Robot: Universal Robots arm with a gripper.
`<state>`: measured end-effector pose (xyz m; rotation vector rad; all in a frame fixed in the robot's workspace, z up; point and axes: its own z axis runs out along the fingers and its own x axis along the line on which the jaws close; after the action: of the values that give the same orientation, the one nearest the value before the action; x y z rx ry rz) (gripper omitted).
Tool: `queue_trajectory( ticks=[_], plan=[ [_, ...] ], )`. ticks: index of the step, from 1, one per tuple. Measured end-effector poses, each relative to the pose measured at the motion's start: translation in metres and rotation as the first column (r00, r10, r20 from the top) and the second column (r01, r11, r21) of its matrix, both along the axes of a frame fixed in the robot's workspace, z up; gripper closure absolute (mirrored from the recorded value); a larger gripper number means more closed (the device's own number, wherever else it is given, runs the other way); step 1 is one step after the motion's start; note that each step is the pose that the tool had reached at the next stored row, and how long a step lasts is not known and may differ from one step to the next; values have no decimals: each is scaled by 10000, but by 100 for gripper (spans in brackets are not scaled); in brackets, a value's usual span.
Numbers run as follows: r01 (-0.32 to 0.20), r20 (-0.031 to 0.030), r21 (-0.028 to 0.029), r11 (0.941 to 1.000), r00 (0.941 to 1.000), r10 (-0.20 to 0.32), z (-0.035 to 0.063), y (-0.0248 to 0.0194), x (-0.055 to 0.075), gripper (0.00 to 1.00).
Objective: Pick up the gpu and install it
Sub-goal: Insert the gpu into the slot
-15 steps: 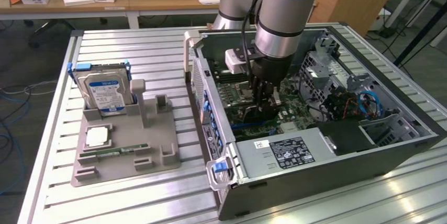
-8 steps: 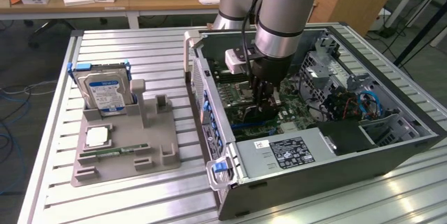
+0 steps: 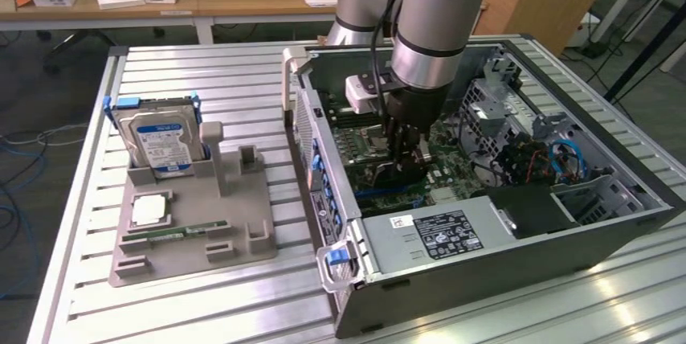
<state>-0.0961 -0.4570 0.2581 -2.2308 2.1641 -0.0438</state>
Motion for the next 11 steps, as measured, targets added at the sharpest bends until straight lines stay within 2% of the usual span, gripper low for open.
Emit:
queue_trajectory(
  ticks=[11],
  plan=[
    [-1,1,0,10000,10000,1,46,2,11,74]
  ],
)
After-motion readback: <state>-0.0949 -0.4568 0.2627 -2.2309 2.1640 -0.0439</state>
